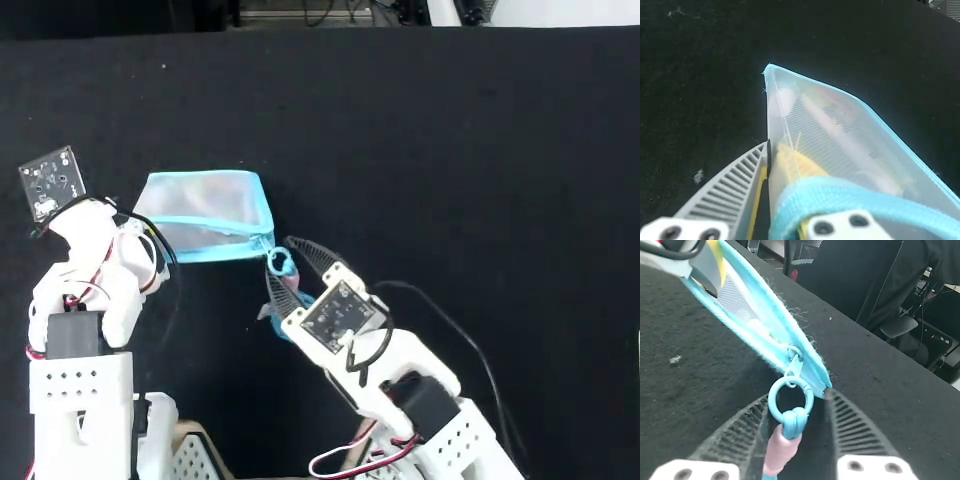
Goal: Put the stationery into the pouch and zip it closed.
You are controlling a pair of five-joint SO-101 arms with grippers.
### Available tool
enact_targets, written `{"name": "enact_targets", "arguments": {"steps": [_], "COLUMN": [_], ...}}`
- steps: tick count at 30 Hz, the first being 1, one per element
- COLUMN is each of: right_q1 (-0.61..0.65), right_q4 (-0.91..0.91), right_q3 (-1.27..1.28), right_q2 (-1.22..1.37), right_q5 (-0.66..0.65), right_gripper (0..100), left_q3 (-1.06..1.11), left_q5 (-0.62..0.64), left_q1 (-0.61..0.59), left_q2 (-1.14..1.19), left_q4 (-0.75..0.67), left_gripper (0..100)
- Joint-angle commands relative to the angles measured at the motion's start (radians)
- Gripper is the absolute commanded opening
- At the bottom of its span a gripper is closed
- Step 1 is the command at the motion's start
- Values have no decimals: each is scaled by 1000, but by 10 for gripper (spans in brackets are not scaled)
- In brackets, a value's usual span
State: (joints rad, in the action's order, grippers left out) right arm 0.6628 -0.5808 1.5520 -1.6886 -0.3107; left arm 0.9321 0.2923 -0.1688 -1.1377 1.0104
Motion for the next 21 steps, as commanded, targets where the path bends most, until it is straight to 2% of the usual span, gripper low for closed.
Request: {"name": "enact_targets", "arguments": {"steps": [1, 9, 21], "right_q1": [-8, -9, -9], "right_q4": [26, 34, -20], "right_q3": [-45, -30, -93], "right_q2": [5, -4, 1], "right_q5": [9, 6, 6], "right_gripper": [207, 146, 150], "left_q3": [-19, -19, -19], "left_q5": [11, 11, 11], "left_q1": [-5, -5, -5], "left_q2": [-17, -17, -17], "left_q4": [-31, -31, -32], "left_gripper": [33, 33, 33]}}
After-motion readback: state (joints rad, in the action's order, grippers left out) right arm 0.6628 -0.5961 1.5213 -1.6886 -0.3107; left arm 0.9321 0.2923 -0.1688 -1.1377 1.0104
